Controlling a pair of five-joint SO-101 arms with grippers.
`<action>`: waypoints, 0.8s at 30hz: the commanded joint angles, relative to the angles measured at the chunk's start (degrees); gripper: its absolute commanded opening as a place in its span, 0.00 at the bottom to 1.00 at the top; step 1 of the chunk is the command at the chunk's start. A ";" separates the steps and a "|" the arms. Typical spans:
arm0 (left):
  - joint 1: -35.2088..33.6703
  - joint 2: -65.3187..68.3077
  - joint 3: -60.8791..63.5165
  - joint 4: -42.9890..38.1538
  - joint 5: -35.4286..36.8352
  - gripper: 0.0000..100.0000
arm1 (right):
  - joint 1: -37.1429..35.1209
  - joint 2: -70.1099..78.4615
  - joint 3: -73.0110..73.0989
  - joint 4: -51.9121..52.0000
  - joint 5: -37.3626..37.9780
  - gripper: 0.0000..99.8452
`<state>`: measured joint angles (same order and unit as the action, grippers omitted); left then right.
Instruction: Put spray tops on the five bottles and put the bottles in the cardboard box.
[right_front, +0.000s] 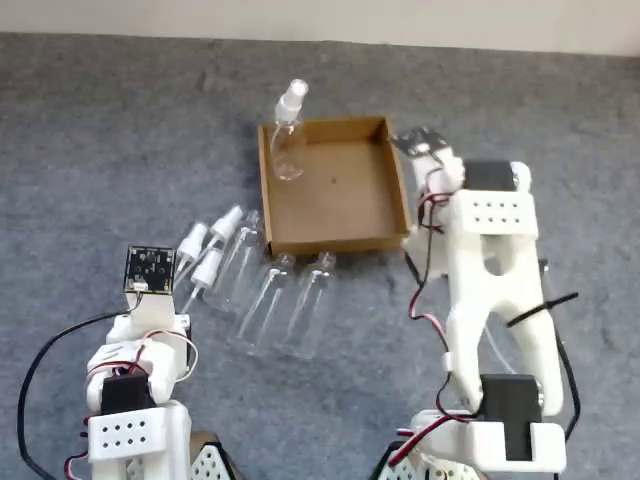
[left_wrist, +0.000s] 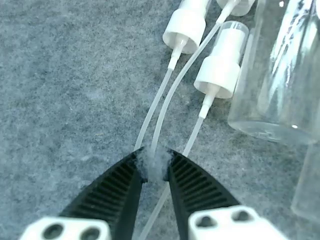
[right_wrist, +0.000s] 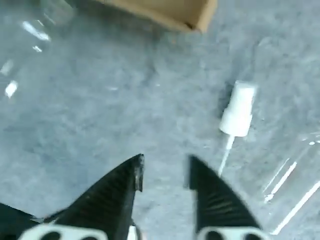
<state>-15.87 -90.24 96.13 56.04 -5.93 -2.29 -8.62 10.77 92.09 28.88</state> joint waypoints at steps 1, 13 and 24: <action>0.84 -0.31 1.54 0.26 -0.53 0.00 | 6.90 0.57 2.42 -7.87 2.64 0.23; 0.84 -0.31 1.54 0.26 -0.53 0.00 | 9.54 14.29 11.21 -23.87 6.59 0.15; 0.84 -0.31 1.54 0.26 -0.53 0.00 | -4.09 1.54 10.95 -10.86 -6.15 0.00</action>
<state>-15.87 -90.24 96.13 56.04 -5.93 0.44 0.62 22.46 77.32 26.51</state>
